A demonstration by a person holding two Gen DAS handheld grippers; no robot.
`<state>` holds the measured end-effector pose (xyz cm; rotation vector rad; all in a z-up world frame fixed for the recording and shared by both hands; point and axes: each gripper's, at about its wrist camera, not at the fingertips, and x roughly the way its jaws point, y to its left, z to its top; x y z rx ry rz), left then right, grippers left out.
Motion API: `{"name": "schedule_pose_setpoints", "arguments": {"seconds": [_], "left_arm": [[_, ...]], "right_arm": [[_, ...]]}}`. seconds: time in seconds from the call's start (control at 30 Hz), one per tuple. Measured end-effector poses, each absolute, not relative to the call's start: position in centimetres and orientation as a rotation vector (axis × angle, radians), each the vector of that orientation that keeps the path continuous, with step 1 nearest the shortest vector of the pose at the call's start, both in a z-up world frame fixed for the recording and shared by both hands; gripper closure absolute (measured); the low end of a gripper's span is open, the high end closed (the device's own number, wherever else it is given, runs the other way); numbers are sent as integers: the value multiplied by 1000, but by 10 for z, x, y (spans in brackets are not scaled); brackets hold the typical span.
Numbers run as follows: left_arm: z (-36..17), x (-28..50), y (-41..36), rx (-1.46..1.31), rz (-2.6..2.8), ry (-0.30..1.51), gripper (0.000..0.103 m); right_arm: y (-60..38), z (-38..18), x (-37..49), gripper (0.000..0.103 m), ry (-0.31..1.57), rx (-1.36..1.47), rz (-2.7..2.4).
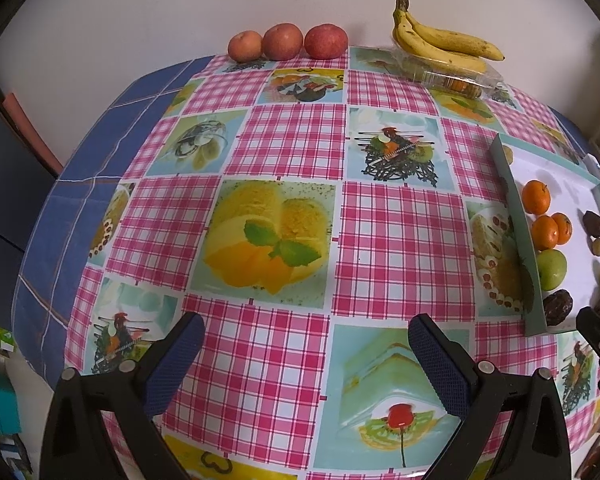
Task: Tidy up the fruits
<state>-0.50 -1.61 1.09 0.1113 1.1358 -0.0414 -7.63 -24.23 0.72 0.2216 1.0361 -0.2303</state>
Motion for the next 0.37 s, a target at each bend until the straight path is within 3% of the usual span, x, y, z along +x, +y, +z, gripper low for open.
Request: {"name": "schedule_pose_setpoints", "arguments": {"seconds": [0.37], "left_arm": [[15, -7, -14, 120, -23, 1120, 0]], "right_arm": [[-243, 6, -77, 10, 1038, 221, -230]]}}
